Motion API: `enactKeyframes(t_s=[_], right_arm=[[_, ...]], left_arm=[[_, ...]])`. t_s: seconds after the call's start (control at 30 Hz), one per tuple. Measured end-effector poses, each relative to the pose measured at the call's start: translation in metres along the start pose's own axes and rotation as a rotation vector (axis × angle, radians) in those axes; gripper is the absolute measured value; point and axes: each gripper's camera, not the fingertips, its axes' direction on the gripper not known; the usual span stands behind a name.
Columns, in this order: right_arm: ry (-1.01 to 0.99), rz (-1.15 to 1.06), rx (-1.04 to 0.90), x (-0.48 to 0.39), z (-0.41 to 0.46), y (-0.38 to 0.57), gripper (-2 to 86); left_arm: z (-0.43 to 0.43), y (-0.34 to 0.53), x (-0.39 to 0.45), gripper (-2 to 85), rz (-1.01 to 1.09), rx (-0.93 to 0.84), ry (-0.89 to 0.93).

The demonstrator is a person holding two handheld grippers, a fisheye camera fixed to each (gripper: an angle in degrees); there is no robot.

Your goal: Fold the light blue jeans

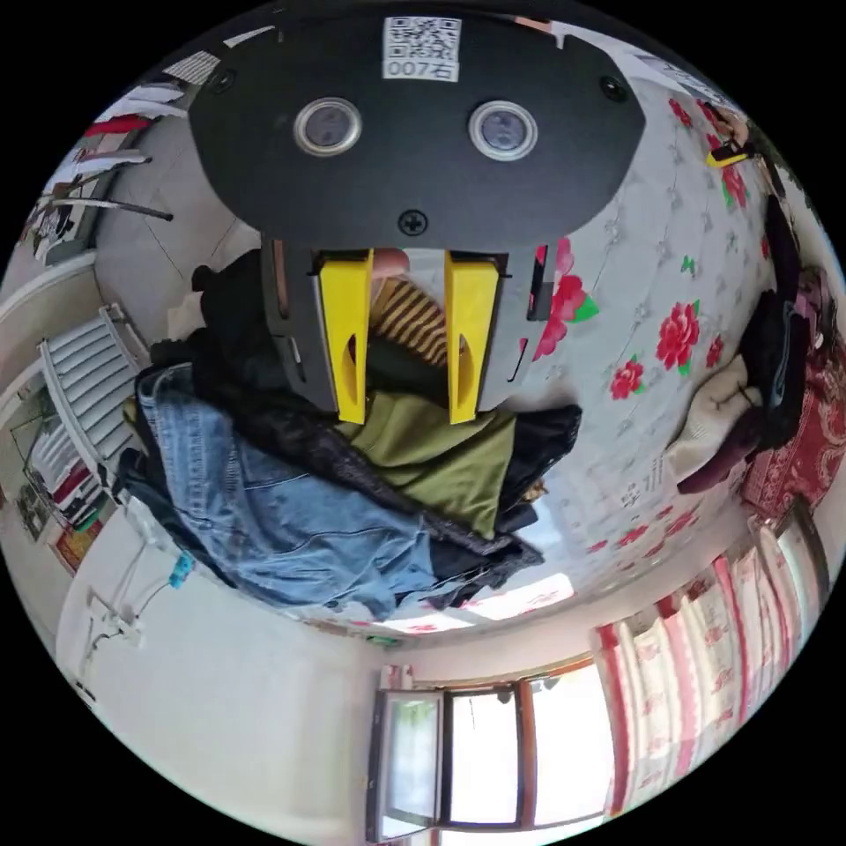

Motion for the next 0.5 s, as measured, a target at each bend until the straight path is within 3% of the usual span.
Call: enactKeyframes(t_s=[0.07, 0.17, 0.27, 0.33, 0.5], right_arm=[[0.123, 0.136, 0.123, 0.059, -0.023, -0.020, 10.7], [0.177, 0.206, 0.033, 0.105, -0.010, -0.032, 10.0], [0.071, 0.205, -0.172, 0.119, 0.027, -0.024, 6.5], [0.116, 0.157, -0.149, 0.107, 0.025, -0.012, 3.7], [-0.159, -0.041, -0.039, 0.062, -0.014, 0.016, 0.6]], left_arm=[[0.001, -0.002, 0.017, 8.6, 0.042, -0.008, -0.034], [0.001, -0.002, 0.040, 8.1, 0.078, 0.027, -0.046], [0.006, -0.001, 0.057, 7.9, 0.098, 0.034, -0.027], [0.010, 0.002, 0.067, 7.8, 0.122, 0.016, -0.024], [0.008, 0.020, 0.082, 7.4, 0.225, 0.031, -0.083]])
